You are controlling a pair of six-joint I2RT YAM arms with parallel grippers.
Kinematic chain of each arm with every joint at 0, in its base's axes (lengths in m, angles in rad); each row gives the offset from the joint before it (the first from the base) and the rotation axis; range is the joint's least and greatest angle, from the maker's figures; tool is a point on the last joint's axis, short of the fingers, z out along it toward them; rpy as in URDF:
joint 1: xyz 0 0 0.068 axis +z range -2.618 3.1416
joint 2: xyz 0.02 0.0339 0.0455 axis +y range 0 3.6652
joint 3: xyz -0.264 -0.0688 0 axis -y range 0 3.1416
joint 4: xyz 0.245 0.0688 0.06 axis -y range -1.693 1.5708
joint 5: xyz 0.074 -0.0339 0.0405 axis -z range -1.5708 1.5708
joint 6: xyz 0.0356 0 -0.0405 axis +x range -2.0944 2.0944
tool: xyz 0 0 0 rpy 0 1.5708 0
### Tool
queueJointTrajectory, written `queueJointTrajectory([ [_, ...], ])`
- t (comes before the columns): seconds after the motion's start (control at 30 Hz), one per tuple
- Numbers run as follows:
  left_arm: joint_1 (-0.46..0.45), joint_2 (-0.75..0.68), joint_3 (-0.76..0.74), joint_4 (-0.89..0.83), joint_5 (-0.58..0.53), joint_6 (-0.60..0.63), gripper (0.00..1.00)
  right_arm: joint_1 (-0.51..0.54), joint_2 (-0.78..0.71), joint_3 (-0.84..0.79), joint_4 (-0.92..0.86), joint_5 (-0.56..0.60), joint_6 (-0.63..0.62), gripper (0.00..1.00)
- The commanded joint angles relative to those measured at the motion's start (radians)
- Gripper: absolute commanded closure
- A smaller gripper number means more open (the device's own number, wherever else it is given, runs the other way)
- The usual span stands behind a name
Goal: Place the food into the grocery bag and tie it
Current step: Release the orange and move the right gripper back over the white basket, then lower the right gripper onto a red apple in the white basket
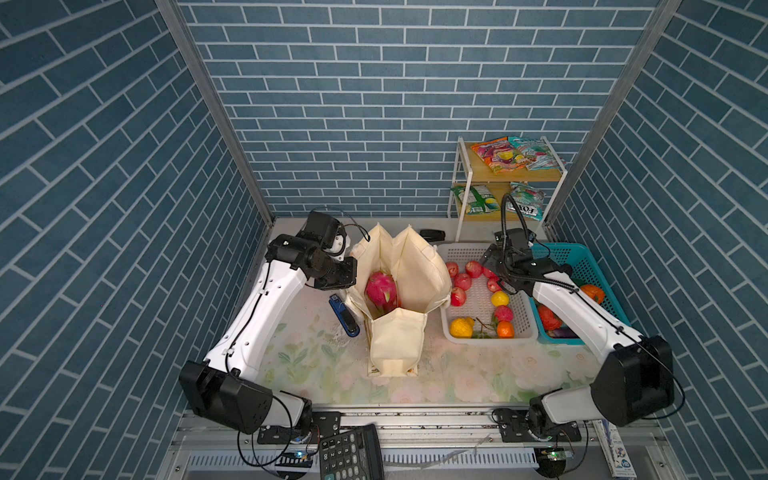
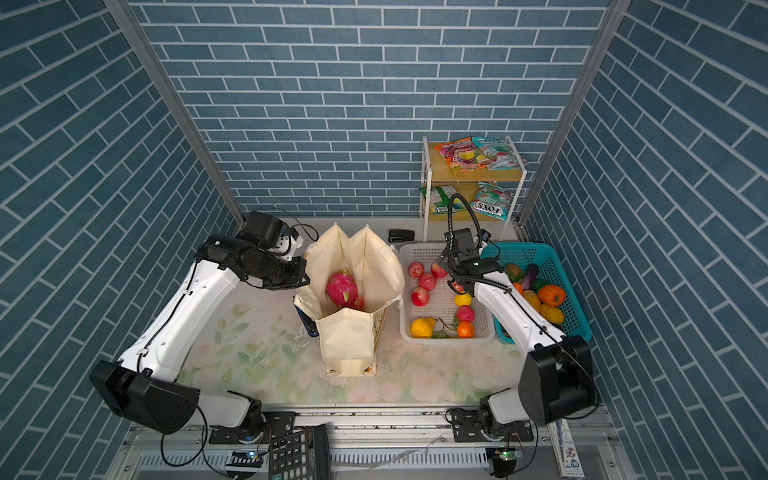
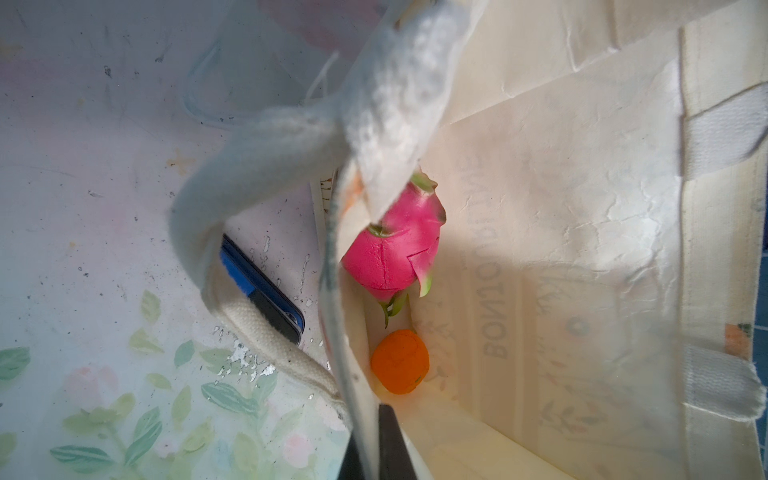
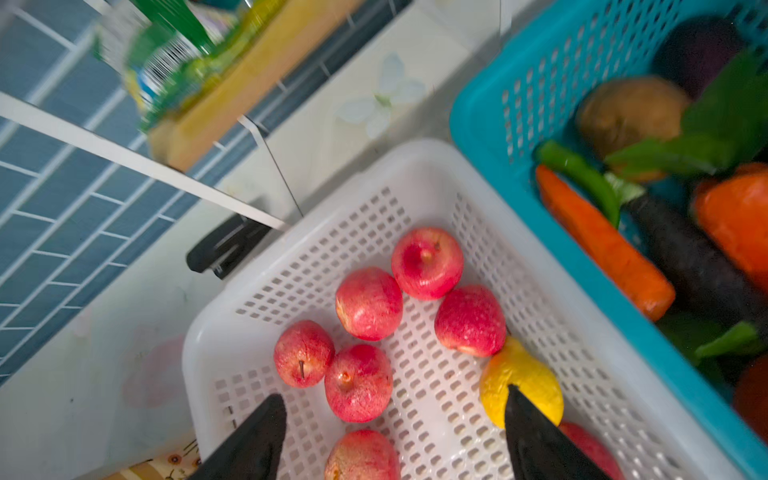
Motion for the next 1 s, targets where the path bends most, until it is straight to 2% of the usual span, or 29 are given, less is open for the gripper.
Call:
queueJointTrajectory([
  [0.0,-0.013,-0.006,-0.015,-0.003,-0.002,-0.007,0.98,-0.004,0.074,0.084,-0.140,-0.069,0.172,0.17],
  [0.17,-0.013,-0.009,-0.021,-0.001,-0.007,-0.012,0.98,-0.004,0.159,0.105,-0.082,-0.101,0.265,0.23],
  [0.43,-0.014,-0.006,-0.017,0.003,-0.012,-0.017,0.97,-0.003,0.302,0.143,-0.087,-0.241,0.318,0.23],
  [0.97,-0.013,0.012,-0.001,0.009,-0.007,-0.018,0.96,0.001,0.420,0.132,-0.060,-0.335,0.312,0.20],
])
